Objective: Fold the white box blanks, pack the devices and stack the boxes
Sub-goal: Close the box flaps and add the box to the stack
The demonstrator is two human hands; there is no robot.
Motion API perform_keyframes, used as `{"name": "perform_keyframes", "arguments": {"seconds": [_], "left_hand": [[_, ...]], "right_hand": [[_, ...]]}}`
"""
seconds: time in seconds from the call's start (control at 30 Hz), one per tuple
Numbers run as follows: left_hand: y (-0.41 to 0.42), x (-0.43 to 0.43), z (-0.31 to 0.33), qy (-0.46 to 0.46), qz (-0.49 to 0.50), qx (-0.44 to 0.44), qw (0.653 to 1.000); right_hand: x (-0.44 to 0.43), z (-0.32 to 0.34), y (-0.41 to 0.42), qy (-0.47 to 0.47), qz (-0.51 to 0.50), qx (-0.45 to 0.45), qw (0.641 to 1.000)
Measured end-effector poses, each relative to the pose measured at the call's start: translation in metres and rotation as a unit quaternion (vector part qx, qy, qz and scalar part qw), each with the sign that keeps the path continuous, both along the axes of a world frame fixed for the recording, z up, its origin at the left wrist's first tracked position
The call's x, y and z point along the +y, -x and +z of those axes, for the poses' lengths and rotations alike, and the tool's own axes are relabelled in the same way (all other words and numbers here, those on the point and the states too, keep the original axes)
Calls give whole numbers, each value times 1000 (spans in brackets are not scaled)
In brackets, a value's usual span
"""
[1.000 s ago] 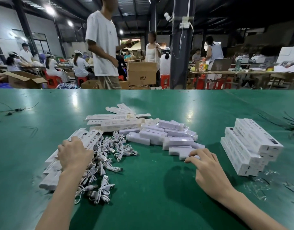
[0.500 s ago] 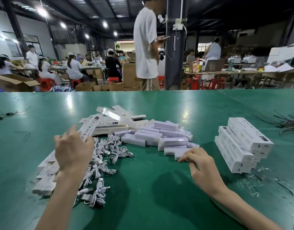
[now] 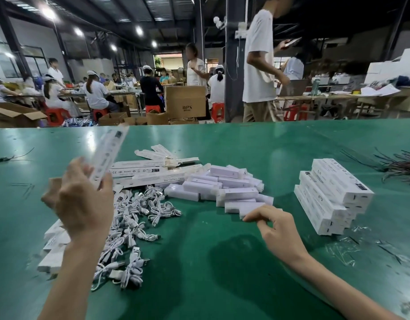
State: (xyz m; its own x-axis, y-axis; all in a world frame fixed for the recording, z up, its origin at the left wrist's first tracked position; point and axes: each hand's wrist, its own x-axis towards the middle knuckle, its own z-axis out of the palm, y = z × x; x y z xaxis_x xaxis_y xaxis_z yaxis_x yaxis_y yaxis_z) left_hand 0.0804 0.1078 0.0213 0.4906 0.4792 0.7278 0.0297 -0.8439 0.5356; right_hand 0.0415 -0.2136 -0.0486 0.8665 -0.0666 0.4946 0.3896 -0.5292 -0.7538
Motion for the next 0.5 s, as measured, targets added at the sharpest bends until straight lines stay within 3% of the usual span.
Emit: {"name": "perform_keyframes", "arguments": {"seconds": [0.07,0.1,0.2,0.23,0.33,0.43,0.5], "left_hand": [[5,-21,1,115,-177,4,977],[9,-36,1,196,-275,37,941],[22,-81,-7,359,-471,201,780],[26,-94,-14,374,-506,247,737],[36,-120,-40,369,-569,343,650],[41,-129,-57,371,-611,389,581],[43,-130,-60,363,-624,394,568]], "right_hand": [[1,1,-1,-58,26,47,997],[1,2,-2,-102,50,80,990],[7,5,-2,-243,128,177,945],[9,5,-1,-290,148,200,924],[10,8,0,-379,178,207,884],[6,11,3,-363,167,209,892],[6,11,4,-333,157,222,903]]}}
